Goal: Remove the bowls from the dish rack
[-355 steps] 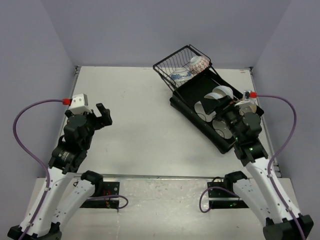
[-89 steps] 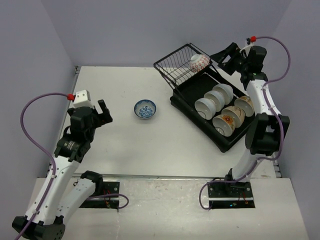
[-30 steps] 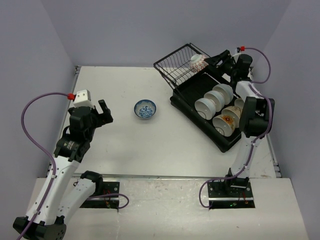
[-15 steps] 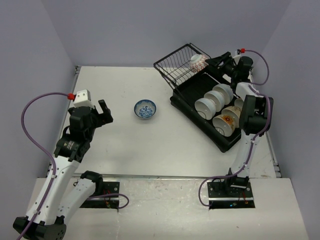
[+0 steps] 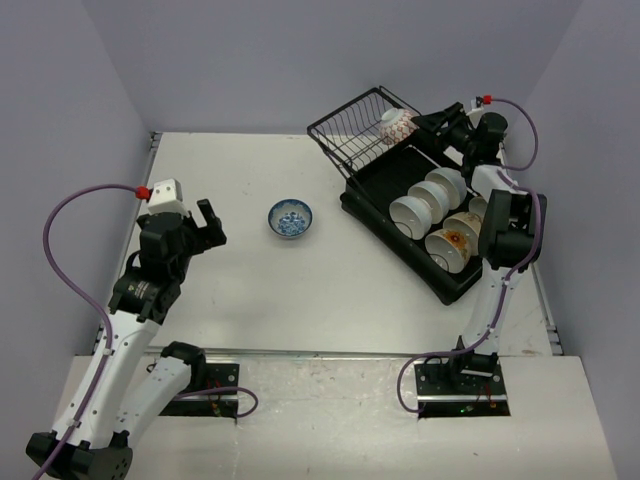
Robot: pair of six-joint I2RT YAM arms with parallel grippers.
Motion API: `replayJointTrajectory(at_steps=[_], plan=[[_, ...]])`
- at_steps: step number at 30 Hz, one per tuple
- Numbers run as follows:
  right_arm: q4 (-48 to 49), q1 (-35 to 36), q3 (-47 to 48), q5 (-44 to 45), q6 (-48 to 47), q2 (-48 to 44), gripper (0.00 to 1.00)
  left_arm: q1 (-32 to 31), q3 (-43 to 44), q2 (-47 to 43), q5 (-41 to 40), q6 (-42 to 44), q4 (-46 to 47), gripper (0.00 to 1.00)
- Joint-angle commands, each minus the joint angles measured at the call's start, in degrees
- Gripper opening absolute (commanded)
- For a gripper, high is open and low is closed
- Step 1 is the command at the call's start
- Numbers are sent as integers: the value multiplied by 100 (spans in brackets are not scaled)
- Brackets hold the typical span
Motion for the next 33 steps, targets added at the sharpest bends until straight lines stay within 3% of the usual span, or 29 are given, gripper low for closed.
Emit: replayJointTrajectory(at_steps=[1,25,33], plan=[[337,-16,135,-143,99,-83,58,57,11,-10,40,138,229,100],[671,-43,654,-636,688,523,54,57,-6,-62,66,147,238,100],[1242,-60,733,-855,1180,708,52,57,-6,-71,75,147,238,100]])
